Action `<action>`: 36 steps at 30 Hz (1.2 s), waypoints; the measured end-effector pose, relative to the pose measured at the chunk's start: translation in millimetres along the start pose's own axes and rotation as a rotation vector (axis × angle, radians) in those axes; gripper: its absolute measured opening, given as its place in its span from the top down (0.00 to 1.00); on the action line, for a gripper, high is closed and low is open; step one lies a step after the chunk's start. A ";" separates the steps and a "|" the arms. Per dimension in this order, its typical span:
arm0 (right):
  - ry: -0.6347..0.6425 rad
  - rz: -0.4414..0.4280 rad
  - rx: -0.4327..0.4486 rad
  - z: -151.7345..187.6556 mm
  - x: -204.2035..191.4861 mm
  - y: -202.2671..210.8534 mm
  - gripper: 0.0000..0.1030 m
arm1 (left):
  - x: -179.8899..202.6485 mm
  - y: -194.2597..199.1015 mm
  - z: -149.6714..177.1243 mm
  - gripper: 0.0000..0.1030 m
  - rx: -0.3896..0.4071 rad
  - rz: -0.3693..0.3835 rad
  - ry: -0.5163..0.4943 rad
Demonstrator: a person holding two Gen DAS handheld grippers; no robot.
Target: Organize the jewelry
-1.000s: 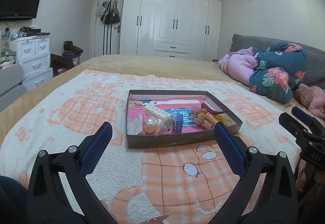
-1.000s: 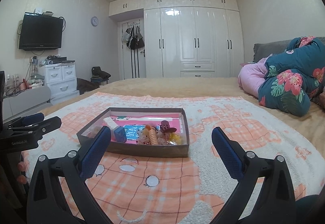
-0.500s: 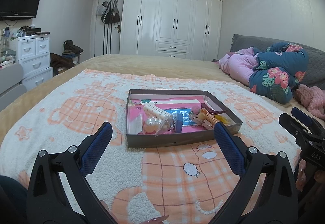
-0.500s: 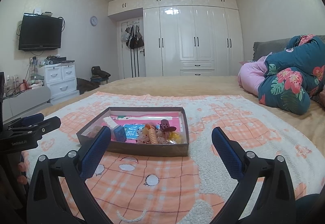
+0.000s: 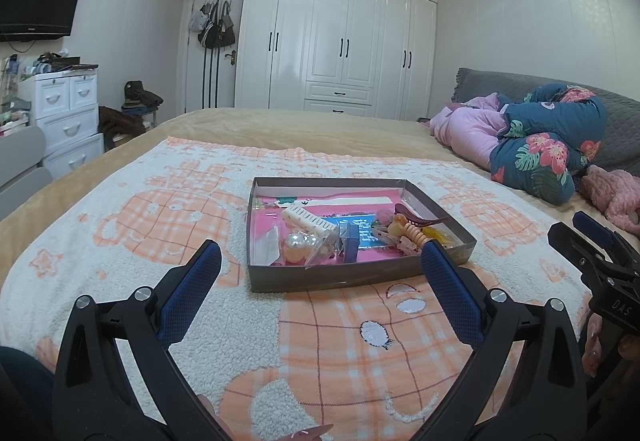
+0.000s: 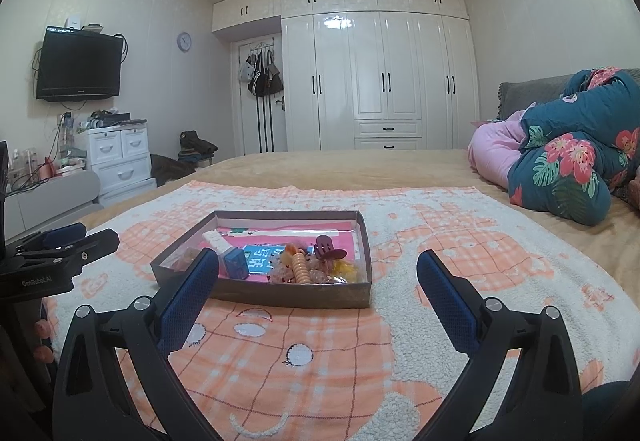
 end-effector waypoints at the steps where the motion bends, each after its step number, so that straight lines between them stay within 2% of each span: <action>1: 0.000 -0.001 0.000 0.2 -0.2 0.1 0.06 | 0.0 0.0 -0.2 0.11 -0.001 0.001 0.000; 36: 0.001 -0.001 0.005 1.5 0.2 1.3 0.06 | 0.1 0.0 0.1 0.11 0.001 0.003 0.000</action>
Point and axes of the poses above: each gripper's, at about its wrist camera, not at the fingertips, and y roughly against the way its jaws point, x to its right, z to its underside, the point moved 7 cm from there along -y, roughly the way its jaws point, and after that the axes turned 3 degrees about -x, right-handed, at the moved point
